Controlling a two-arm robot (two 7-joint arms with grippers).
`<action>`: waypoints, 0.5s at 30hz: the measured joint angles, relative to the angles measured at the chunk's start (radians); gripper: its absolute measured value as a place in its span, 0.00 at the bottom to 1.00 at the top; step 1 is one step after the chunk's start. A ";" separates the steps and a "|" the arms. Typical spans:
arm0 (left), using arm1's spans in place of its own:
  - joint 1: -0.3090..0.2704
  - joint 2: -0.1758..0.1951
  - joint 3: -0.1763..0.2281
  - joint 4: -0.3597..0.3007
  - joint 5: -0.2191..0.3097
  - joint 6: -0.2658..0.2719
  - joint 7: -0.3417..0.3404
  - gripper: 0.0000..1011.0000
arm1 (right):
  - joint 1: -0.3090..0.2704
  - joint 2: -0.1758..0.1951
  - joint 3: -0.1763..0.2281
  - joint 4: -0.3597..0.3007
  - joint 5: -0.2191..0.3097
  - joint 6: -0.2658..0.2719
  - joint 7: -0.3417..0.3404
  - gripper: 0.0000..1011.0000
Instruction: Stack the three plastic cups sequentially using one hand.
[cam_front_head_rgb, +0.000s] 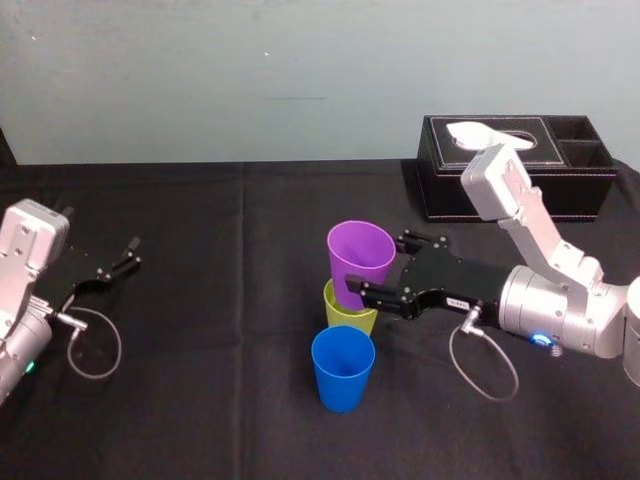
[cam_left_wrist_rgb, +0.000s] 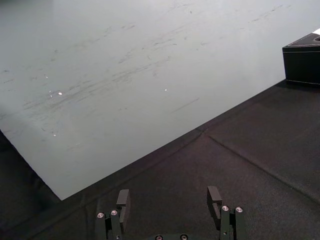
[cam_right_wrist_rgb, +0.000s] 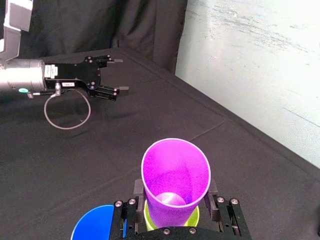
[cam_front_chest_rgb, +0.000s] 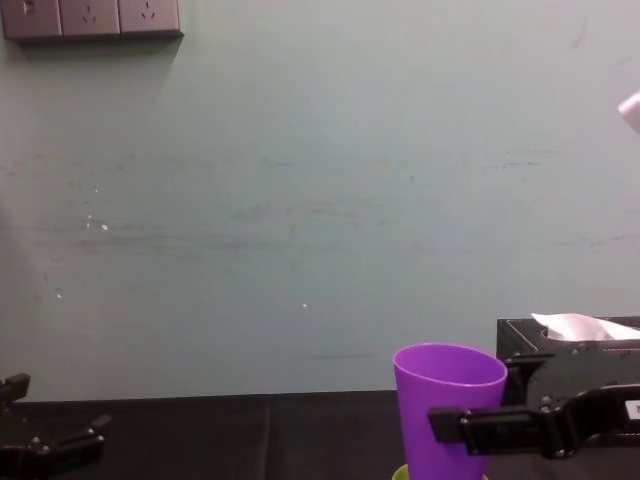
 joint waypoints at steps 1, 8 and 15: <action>0.000 0.000 0.000 0.000 0.000 0.000 0.000 1.00 | 0.001 -0.001 -0.001 0.003 -0.003 0.000 0.000 0.71; 0.000 0.000 0.000 0.000 0.000 0.000 0.000 1.00 | 0.004 -0.009 -0.006 0.018 -0.013 0.000 0.003 0.71; 0.000 0.000 0.000 0.000 0.000 0.000 0.000 1.00 | 0.006 -0.017 -0.007 0.033 -0.020 -0.002 0.004 0.71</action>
